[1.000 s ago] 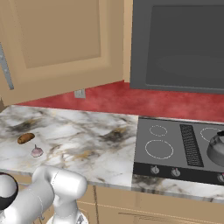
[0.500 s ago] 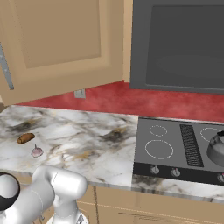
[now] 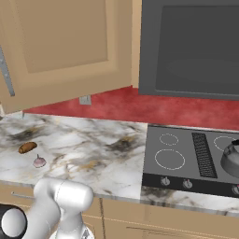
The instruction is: Pick the pan from the cabinet and place it on the stove. Then turn on the stove burner for the pan.
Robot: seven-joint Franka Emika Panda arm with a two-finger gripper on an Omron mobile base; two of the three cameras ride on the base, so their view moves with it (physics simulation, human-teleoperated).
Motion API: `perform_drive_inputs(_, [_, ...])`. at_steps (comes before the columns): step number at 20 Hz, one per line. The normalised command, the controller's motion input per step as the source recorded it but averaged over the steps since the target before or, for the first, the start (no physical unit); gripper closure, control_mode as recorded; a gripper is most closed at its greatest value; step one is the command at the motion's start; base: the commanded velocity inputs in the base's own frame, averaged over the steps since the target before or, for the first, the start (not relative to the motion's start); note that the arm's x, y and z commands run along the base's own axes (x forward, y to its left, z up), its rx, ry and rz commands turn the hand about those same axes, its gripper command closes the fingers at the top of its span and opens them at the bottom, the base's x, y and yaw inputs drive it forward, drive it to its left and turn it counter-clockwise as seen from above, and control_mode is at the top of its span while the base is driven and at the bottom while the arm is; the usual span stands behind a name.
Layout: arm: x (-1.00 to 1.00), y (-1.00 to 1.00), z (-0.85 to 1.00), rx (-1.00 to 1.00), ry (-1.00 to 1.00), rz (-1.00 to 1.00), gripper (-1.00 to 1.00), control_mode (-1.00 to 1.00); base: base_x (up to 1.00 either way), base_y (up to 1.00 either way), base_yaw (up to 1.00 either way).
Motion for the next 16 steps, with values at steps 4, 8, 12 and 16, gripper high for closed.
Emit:
perform_drive_inputs(4, [-0.58,-0.99,0.03,0.0,0.0,-0.18,-1.0,-1.0,0.0,0.0,0.0])
perform_drive_inputs(8, [-0.55,-1.0,0.05,0.0,0.0,-0.17,-1.0,-1.0,0.0,0.0,0.0])
perform_drive_inputs(12, [-0.49,-1.0,0.01,0.01,0.0,-0.15,-1.0,-1.0,0.0,0.0,0.0])
perform_drive_inputs(16, [-0.41,-1.0,0.0,0.04,0.0,-0.12,-1.0,-1.0,0.0,0.0,0.0])
